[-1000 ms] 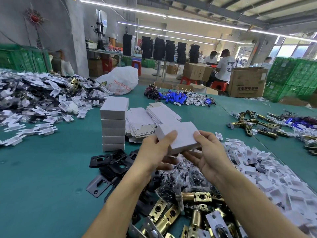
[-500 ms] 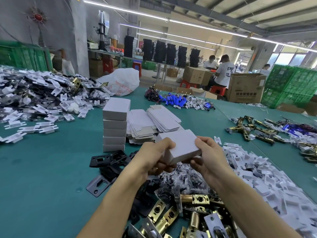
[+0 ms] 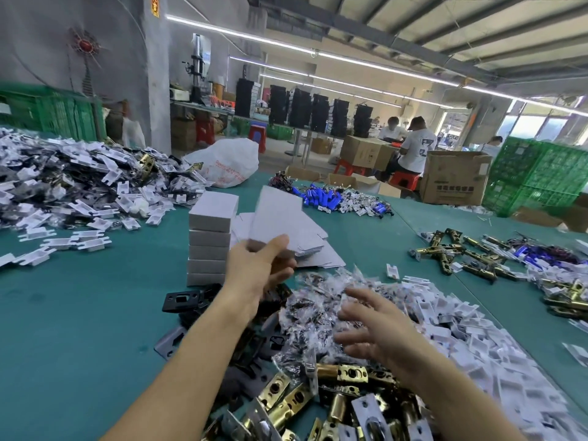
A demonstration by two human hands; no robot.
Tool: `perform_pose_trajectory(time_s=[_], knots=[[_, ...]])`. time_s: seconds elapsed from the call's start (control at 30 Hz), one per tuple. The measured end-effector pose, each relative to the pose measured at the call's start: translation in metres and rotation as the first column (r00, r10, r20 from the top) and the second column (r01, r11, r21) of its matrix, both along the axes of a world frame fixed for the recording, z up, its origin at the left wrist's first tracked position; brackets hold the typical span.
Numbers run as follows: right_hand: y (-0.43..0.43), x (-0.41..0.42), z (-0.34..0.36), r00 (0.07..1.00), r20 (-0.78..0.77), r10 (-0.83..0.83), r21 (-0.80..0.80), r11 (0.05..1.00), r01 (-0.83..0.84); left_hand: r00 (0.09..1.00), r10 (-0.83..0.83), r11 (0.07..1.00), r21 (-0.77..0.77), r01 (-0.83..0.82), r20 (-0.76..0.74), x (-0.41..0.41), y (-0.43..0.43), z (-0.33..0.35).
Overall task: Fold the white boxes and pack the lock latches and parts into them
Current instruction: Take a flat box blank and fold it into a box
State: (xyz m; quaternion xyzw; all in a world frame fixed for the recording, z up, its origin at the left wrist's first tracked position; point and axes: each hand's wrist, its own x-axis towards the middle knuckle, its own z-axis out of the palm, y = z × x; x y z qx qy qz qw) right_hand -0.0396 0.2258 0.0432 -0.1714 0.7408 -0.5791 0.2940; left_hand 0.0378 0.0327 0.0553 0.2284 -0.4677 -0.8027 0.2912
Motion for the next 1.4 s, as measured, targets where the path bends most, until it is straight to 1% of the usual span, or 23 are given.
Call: perform_pose_trajectory(time_s=[0.07, 0.13, 0.3, 0.43, 0.53, 0.63, 0.73, 0.8, 0.87, 0.93, 1.0, 1.07, 1.13, 1.2, 1.3, 1.4], knots=[[0.002, 0.001, -0.003, 1.000, 0.001, 0.020, 0.007, 1.000, -0.020, 0.998, 0.069, 0.997, -0.034, -0.070, -0.014, -0.002, -0.015, 0.015], [0.003, 0.002, -0.004, 0.999, -0.009, 0.037, 0.012, 0.999, -0.037, 0.991, 0.134, 0.987, -0.095, -0.132, 0.010, -0.004, -0.033, 0.031], [0.010, 0.002, -0.010, 0.998, 0.025, 0.052, -0.011, 0.999, -0.052, 0.942, 0.315, 0.916, -0.295, -0.271, 0.114, -0.011, -0.076, 0.047], [0.017, 0.000, -0.017, 0.998, 0.046, 0.032, -0.024, 0.999, -0.031, 0.878, 0.425, 0.859, -0.404, -0.315, 0.220, -0.013, -0.101, 0.041], [0.019, -0.003, -0.018, 0.998, 0.059, 0.021, -0.039, 0.999, -0.018, 0.835, 0.479, 0.828, -0.456, -0.326, 0.272, -0.015, -0.110, 0.037], [0.017, -0.004, -0.019, 0.998, 0.057, 0.014, -0.051, 0.999, -0.011, 0.790, 0.520, 0.790, -0.536, -0.299, 0.324, -0.017, -0.112, 0.030], [0.016, -0.002, -0.019, 0.999, 0.046, 0.019, -0.047, 0.999, -0.017, 0.691, 0.606, 0.705, -0.669, -0.237, 0.394, -0.013, -0.117, 0.020], [0.016, -0.002, -0.020, 0.999, 0.040, 0.019, -0.045, 0.999, -0.018, 0.635, 0.644, 0.669, -0.716, -0.197, 0.427, -0.010, -0.119, 0.016], [0.016, -0.001, -0.020, 0.999, 0.033, 0.023, -0.042, 0.999, -0.022, 0.585, 0.694, 0.621, -0.760, -0.190, 0.420, -0.008, -0.118, 0.015], [0.016, -0.001, -0.020, 0.999, 0.032, 0.026, -0.045, 0.999, -0.024, 0.559, 0.751, 0.538, -0.817, -0.210, 0.351, -0.007, -0.115, 0.016], [0.016, 0.000, -0.020, 0.999, 0.037, 0.030, -0.053, 0.998, -0.028, 0.575, 0.767, 0.466, -0.863, -0.197, 0.283, -0.008, -0.111, 0.017], [0.017, 0.000, -0.020, 0.998, 0.046, 0.031, -0.065, 0.997, -0.028, 0.598, 0.759, 0.409, -0.903, -0.131, 0.257, -0.009, -0.107, 0.015], [0.018, -0.001, -0.021, 0.998, 0.049, 0.030, -0.073, 0.997, -0.026, 0.603, 0.762, 0.366, -0.926, -0.097, 0.238, -0.009, -0.104, 0.011], [0.019, -0.001, -0.022, 0.999, 0.045, 0.028, -0.073, 0.997, -0.025, 0.618, 0.754, 0.356, -0.929, -0.101, 0.222, -0.010, -0.104, 0.006], [0.020, -0.002, -0.024, 0.998, 0.050, 0.024, -0.076, 0.997, -0.020, 0.674, 0.704, 0.369, -0.926, -0.081, 0.222, -0.012, -0.107, -0.001], [0.019, -0.003, -0.025, 0.998, 0.055, 0.019, -0.076, 0.997, -0.014, 0.709, 0.676, 0.366, -0.927, -0.083, 0.203, -0.015, -0.112, -0.007]])
